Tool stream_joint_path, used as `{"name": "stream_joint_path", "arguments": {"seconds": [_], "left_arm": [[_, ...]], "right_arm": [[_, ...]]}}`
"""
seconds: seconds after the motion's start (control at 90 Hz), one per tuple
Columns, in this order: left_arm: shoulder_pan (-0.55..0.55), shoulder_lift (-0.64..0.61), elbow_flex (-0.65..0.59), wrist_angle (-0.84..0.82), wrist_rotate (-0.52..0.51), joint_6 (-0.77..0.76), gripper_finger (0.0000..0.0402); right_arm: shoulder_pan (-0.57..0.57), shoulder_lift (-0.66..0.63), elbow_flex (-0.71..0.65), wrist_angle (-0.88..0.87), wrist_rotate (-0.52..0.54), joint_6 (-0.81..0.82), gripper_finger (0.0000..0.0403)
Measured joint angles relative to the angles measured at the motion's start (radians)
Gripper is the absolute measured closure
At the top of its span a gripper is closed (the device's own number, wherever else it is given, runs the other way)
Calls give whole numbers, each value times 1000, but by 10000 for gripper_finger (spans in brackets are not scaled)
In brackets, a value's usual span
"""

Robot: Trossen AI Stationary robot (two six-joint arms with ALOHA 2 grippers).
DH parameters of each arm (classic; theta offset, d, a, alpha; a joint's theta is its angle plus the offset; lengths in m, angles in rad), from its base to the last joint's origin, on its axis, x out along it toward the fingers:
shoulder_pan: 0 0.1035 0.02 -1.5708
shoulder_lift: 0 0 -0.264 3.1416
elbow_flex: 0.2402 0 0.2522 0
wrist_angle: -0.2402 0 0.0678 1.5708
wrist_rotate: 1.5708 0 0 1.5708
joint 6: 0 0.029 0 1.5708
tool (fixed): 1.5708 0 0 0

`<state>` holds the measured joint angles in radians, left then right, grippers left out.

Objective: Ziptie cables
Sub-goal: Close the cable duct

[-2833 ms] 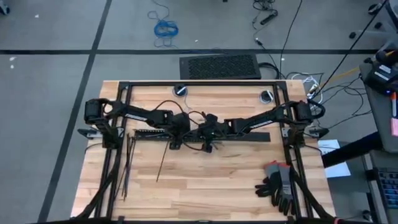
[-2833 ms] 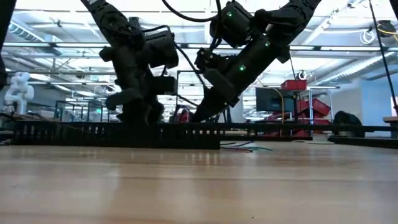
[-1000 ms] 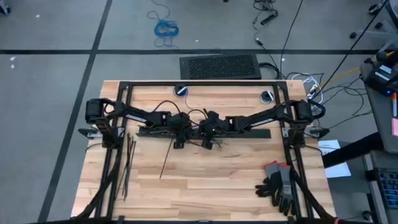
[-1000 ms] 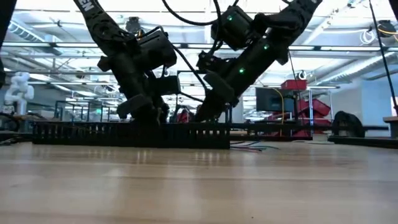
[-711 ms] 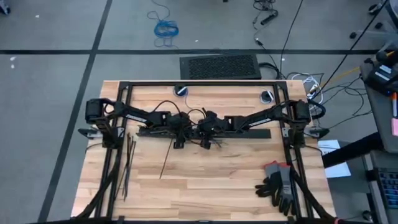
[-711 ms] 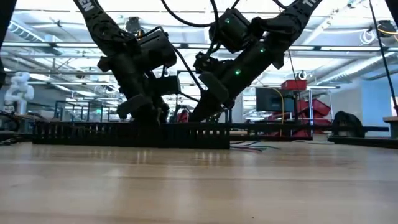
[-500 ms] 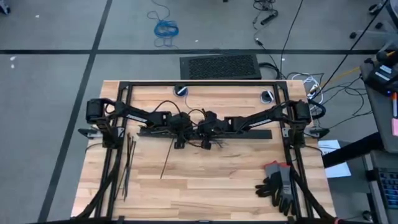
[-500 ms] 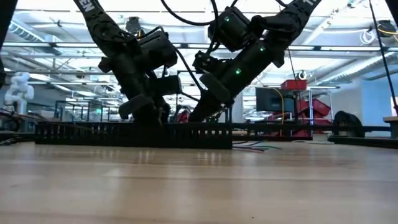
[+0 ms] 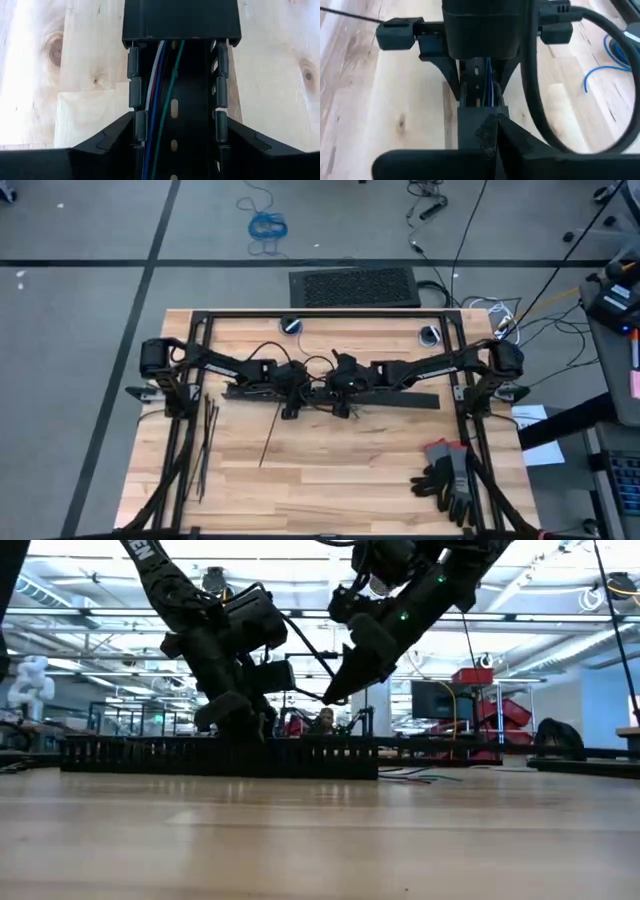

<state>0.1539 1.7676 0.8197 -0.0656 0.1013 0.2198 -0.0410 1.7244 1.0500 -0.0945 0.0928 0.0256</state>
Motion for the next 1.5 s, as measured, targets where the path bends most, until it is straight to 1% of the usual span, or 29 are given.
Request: {"name": "stream_joint_path", "arguments": {"seconds": [0.133,0.344,0.489,0.578,0.767,0.911,1.022,1.156,1.278,1.322,1.433,1.5], "left_arm": [[0,0,0,-4,5,10,170],[-5,-1,-2,-4,2,18,170],[-6,-1,-2,-1,3,23,170],[-6,-1,-3,-1,4,24,170],[-6,-1,-3,1,6,23,170],[-6,-1,-2,0,8,25,170],[-6,-1,-2,-1,10,29,170],[-6,-1,-2,-2,10,31,170],[-6,-1,-2,-2,10,32,170],[-6,-1,-2,-1,10,36,170],[-6,0,-2,2,13,47,170],[-6,-1,-2,2,14,52,170]], "right_arm": [[-10,55,0,2,-100,7,403],[-51,146,10,52,-164,19,403],[-53,178,53,57,-182,17,403],[-47,180,81,37,-182,5,403],[-41,182,171,-110,-160,-31,403],[-35,185,240,-224,-83,-67,403],[-35,183,289,-291,-43,-94,403],[-35,183,333,-375,-39,-99,403],[-35,180,335,-431,-39,-95,403],[-35,188,334,-440,-39,-94,403],[-41,245,334,-390,-45,-106,403],[-43,281,337,-351,-77,-118,403]]}}
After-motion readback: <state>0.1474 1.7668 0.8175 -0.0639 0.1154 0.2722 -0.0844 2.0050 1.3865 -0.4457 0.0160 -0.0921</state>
